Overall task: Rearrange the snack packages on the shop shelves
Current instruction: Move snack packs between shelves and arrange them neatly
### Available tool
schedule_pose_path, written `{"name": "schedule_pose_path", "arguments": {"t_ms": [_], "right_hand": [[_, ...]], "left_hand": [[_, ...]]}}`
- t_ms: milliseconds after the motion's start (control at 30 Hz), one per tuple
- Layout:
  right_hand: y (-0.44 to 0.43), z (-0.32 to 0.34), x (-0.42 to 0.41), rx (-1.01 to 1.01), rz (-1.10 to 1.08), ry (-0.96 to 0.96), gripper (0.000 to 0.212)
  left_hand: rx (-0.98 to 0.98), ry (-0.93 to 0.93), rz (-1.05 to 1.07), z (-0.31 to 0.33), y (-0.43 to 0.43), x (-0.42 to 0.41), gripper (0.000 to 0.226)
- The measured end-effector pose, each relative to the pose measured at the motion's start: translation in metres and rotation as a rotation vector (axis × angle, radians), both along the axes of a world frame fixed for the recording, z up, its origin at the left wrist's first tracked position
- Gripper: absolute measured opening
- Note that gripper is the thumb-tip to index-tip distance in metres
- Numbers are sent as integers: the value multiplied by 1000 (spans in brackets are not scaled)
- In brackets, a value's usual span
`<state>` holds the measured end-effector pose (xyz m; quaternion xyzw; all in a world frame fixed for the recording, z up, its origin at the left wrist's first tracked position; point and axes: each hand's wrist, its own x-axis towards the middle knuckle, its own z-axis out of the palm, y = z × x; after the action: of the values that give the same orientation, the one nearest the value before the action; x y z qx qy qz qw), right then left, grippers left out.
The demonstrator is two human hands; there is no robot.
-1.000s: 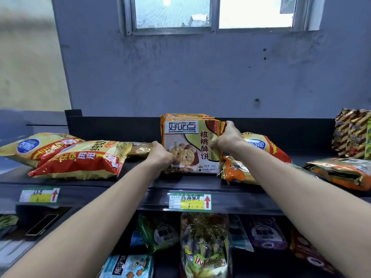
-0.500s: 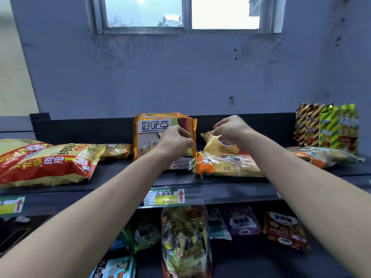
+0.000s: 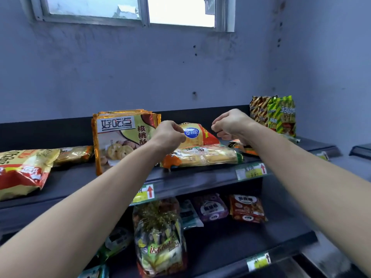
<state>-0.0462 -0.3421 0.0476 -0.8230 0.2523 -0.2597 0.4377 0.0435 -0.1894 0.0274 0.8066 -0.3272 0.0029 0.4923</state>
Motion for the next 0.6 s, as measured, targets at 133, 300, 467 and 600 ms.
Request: {"name": "schedule_pose_path", "arguments": {"t_ms": [133, 300, 467, 600], "right_hand": [[-4, -4, -5, 25, 1, -18, 12], [-14, -6, 2, 45, 19, -24, 7], [-25, -4, 22, 51, 70, 47, 12], [-39, -3, 43, 35, 114, 125, 20]], "left_hand": [[-8, 31, -14, -3, -6, 4, 12], [8, 66, 8, -9, -12, 16, 21], [20, 86, 47, -7, -25, 28, 29], [103, 101, 65, -5, -41, 36, 33]]}}
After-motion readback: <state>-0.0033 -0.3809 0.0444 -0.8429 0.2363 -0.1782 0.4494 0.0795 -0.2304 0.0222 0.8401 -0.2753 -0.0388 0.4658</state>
